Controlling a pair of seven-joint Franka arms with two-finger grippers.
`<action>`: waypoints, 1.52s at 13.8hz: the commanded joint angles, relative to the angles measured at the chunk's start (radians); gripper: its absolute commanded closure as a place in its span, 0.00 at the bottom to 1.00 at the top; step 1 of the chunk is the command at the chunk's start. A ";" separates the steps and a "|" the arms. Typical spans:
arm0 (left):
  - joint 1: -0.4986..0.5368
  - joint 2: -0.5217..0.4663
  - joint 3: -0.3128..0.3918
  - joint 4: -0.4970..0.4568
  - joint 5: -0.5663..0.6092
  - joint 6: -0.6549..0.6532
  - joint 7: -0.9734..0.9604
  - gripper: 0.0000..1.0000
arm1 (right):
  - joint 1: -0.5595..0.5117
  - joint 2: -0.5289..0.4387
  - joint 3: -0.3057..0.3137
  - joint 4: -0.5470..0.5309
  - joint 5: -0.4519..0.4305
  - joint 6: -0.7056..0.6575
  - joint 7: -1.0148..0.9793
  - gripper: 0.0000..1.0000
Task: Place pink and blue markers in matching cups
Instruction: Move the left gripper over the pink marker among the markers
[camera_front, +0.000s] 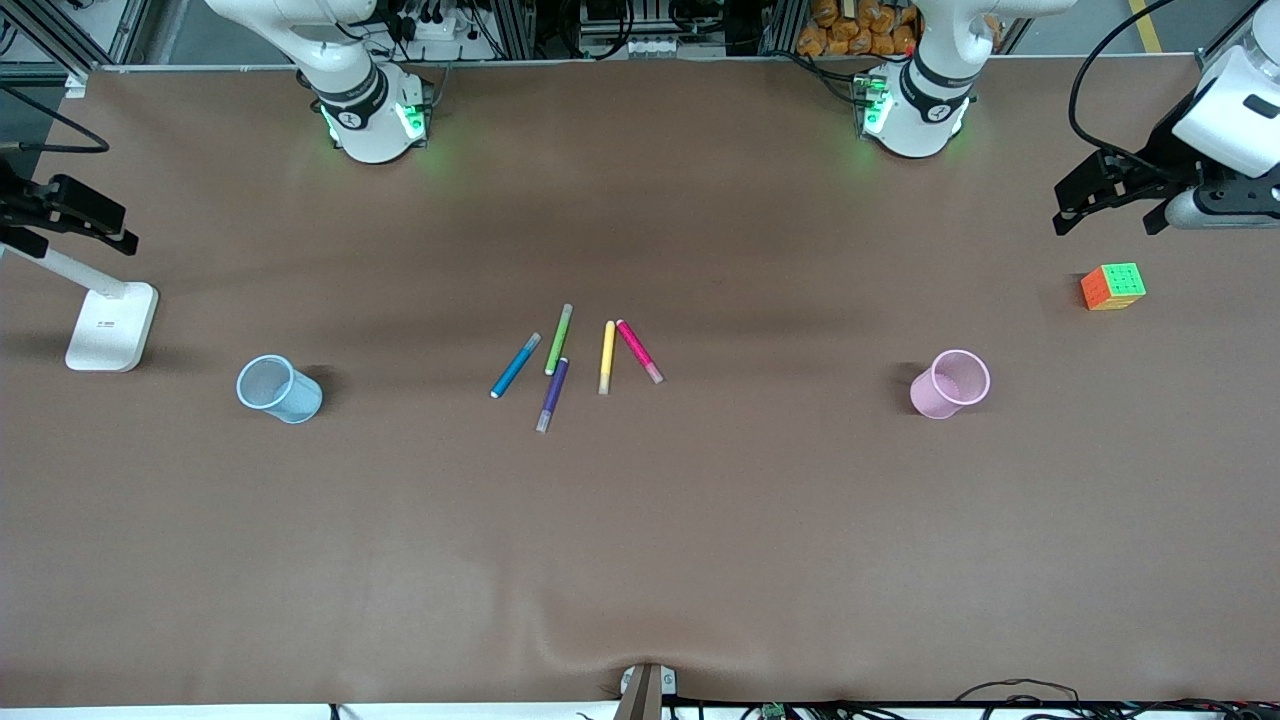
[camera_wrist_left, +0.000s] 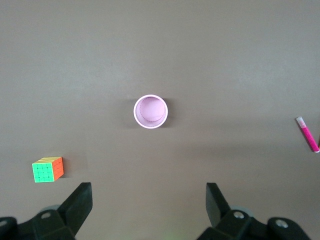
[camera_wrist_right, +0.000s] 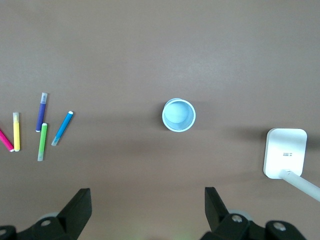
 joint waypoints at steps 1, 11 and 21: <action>0.004 -0.005 -0.005 -0.005 -0.011 -0.008 0.004 0.00 | -0.015 0.012 0.010 0.024 -0.012 -0.012 -0.014 0.00; -0.014 0.165 -0.197 0.008 0.004 0.071 -0.287 0.00 | -0.017 0.023 0.010 0.026 -0.013 -0.012 -0.019 0.00; -0.098 0.354 -0.361 0.047 0.110 0.175 -0.725 0.00 | -0.027 0.025 0.010 0.026 -0.012 -0.012 -0.020 0.00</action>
